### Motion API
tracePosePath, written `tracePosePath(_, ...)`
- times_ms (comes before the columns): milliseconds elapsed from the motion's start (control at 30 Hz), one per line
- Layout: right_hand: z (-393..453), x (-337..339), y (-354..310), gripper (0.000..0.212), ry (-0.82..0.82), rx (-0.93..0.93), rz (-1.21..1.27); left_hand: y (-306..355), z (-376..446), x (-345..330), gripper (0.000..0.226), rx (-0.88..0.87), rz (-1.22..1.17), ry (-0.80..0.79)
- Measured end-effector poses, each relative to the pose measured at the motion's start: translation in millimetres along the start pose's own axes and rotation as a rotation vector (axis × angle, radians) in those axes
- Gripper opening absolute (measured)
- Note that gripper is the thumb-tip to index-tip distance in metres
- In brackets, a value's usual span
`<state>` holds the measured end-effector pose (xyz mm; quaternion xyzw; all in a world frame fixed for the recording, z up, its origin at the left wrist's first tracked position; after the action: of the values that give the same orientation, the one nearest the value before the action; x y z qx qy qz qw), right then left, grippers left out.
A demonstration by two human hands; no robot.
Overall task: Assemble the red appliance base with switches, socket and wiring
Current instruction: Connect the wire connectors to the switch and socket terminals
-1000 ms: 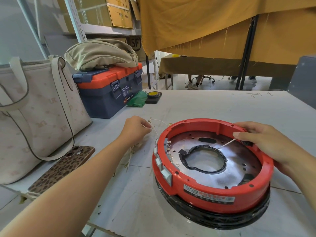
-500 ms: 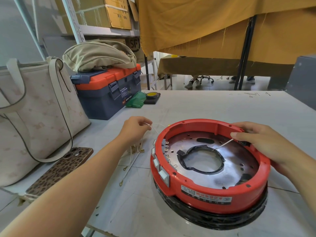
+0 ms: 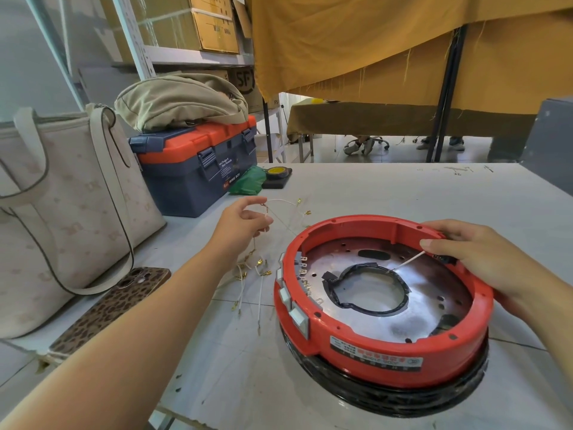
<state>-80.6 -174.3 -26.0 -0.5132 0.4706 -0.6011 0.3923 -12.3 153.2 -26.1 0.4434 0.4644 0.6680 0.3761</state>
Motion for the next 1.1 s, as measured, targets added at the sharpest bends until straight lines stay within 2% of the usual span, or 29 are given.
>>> tracePosePath(100,0,0,0,0.020,-0.001,0.002,0.005,2,-1,1,0.028,0.003,-0.031,0.017)
tracePosePath(367,0,0,0,0.020,-0.002,-0.004,-0.008,2,-1,4,0.025,-0.048,0.101,-0.012)
tracePosePath(567,1,0,1,0.020,-0.001,-0.001,-0.012,6,-5,6,0.030,-0.062,0.236,-0.090)
tracePosePath(833,0,0,0,0.019,0.001,0.000,-0.008,26,-20,2,0.017,-0.103,0.001,-0.136)
tracePosePath(1100,-1,-1,-2,0.020,0.004,0.006,-0.002,49,-36,-5,0.010,-0.218,0.068,-0.194)
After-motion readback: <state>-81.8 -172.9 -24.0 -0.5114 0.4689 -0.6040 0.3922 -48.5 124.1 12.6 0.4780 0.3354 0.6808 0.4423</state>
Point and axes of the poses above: each hand's wrist, its own z-axis towards the middle knuckle, its own x-axis out of the back of the hand, y = z × x, the point moved 2 cm from there along z, towards the middle knuckle, and after that the axes turned 7 degrees about y, right-handed, at the moved point
